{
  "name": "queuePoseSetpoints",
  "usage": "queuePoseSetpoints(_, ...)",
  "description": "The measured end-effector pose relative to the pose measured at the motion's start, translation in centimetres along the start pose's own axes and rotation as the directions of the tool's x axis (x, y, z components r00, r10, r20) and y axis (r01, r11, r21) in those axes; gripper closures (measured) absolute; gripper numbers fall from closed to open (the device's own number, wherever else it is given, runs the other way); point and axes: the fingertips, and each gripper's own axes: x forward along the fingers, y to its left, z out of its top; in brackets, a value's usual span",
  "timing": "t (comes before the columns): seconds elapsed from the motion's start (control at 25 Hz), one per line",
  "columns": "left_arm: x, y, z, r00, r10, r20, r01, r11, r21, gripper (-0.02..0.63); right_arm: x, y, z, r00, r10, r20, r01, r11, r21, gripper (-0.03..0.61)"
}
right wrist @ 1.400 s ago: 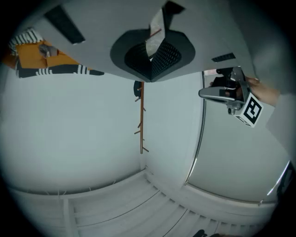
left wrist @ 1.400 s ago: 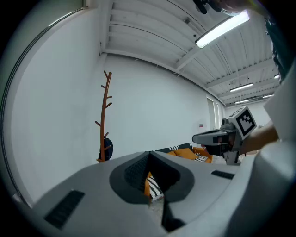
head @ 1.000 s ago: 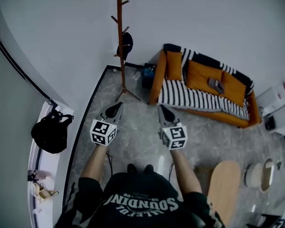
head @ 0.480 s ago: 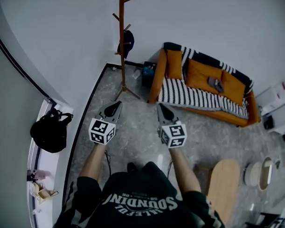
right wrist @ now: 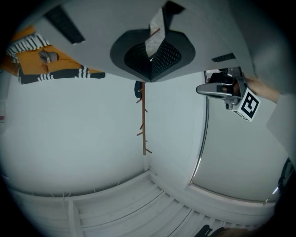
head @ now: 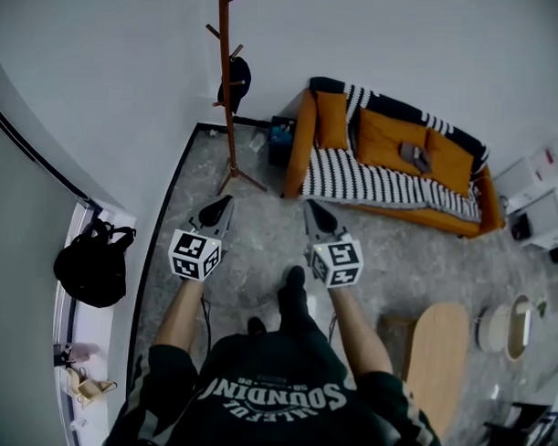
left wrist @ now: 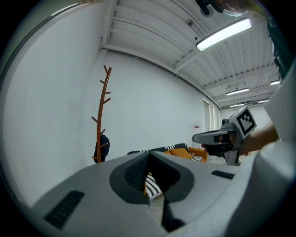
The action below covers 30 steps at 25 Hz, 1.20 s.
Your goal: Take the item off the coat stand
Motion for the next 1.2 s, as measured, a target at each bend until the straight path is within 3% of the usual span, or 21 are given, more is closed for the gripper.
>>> queuePoseSetpoints(0.6, 8.8, 4.1, 0.2, 0.999, 0.010, -0.039, -0.011, 1.000, -0.023, 0.614, 8.7, -6.1, 0.2, 0.999, 0.019, -0.036, -0.019, 1.000, 0.014, 0.580)
queuePoseSetpoints(1.2, 22.3, 10.2, 3.9, 0.980, 0.192, -0.055, -0.196, 0.978, -0.072, 0.614, 23.1, -16.4, 3.1, 0.975, 0.213, -0.057, -0.213, 0.977, 0.002, 0.580)
